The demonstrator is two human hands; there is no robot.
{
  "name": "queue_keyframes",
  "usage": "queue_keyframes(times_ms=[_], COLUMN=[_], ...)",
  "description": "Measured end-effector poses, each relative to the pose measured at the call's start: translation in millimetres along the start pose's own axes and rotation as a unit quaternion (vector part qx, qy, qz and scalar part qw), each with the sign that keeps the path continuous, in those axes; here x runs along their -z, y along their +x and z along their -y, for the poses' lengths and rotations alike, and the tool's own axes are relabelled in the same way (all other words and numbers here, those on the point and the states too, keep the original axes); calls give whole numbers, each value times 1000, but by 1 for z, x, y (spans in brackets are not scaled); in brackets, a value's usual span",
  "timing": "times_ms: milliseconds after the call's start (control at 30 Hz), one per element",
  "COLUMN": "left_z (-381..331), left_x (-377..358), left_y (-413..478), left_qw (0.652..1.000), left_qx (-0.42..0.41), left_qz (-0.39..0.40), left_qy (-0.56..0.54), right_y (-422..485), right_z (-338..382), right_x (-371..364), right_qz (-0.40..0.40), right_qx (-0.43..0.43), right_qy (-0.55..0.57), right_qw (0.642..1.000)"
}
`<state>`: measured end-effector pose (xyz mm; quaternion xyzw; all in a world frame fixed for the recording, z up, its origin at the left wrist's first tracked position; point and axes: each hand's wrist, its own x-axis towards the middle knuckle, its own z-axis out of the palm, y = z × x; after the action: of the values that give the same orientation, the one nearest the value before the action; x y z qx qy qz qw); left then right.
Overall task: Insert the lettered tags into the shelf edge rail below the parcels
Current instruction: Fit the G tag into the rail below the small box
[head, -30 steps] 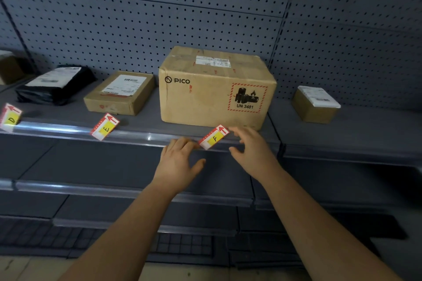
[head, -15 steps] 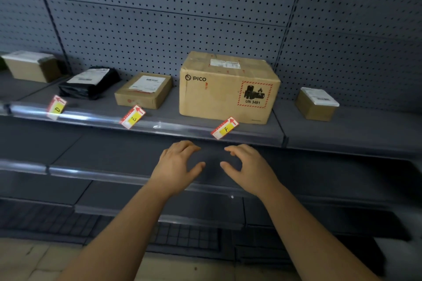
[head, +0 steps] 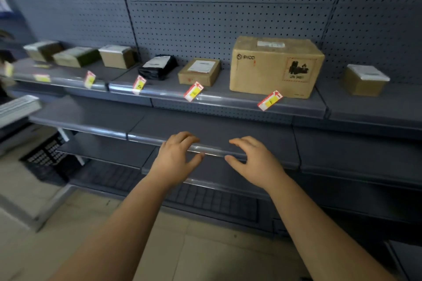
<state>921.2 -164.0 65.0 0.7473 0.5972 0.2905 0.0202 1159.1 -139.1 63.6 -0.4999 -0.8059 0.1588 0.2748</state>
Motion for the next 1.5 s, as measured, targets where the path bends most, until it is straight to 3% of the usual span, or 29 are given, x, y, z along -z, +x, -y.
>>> queue_keyframes(times_ms=[167, 633, 1067, 1500], left_z=[64, 321, 456, 585], left_x=[54, 188, 240, 283], left_y=[-19, -74, -94, 26], left_qw=[999, 988, 966, 959], left_qx=[21, 114, 213, 209], left_qz=[-43, -55, -87, -120], left_qy=[22, 87, 115, 146], right_y=[40, 175, 274, 438], right_z=[77, 284, 378, 422], right_x=[-35, -215, -336, -401], right_qz=[14, 100, 158, 105], right_qx=[49, 133, 213, 260], right_qy=[2, 14, 54, 81], right_qw=[999, 986, 963, 956])
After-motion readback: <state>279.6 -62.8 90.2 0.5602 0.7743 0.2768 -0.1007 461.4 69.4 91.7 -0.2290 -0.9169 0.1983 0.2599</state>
